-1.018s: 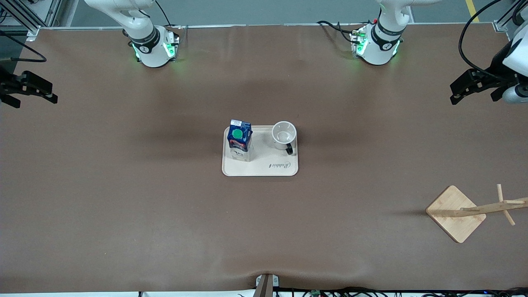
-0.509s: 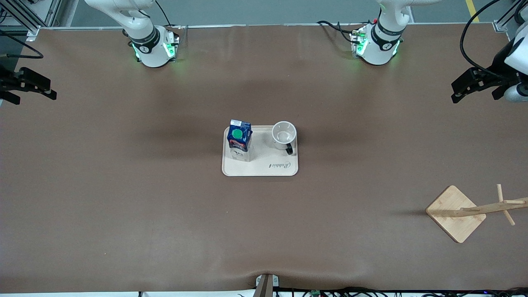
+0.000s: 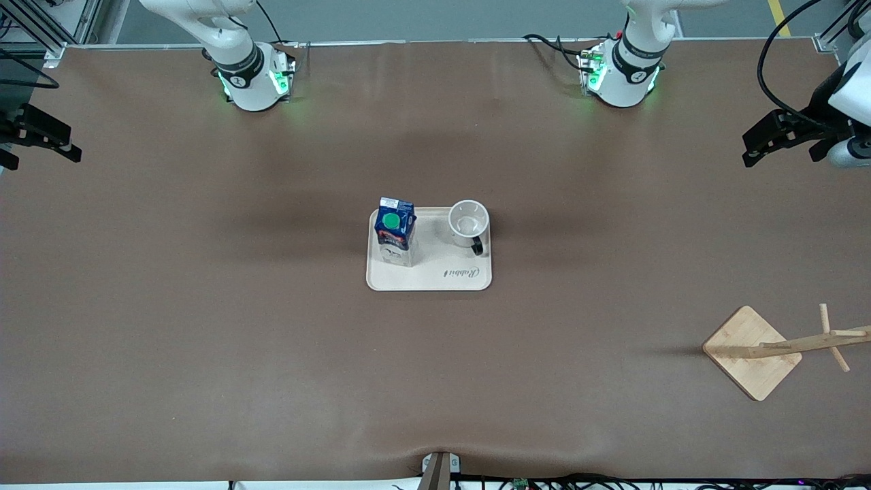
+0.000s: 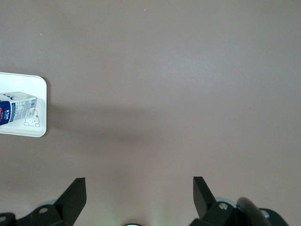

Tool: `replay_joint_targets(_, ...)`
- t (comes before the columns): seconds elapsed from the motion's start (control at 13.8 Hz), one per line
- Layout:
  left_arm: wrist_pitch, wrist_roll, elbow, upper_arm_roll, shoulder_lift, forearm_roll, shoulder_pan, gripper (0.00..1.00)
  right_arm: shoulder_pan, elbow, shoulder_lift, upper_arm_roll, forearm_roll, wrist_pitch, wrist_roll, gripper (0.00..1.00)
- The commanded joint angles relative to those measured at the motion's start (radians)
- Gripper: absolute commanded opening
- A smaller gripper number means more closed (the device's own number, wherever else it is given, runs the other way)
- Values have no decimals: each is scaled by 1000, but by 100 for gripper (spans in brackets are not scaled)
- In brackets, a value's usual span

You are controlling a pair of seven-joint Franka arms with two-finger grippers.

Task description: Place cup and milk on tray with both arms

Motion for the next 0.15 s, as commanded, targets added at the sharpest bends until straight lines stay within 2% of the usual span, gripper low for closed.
replay_joint_targets(0.0, -15, 16, 9, -1, -2, -12, 5, 100, -11, 15, 0, 7, 15, -14, -10, 100)
replay_joint_targets(0.07, -15, 16, 9, -1, -2, -12, 5, 100, -10, 15, 0, 7, 15, -18, -10, 100)
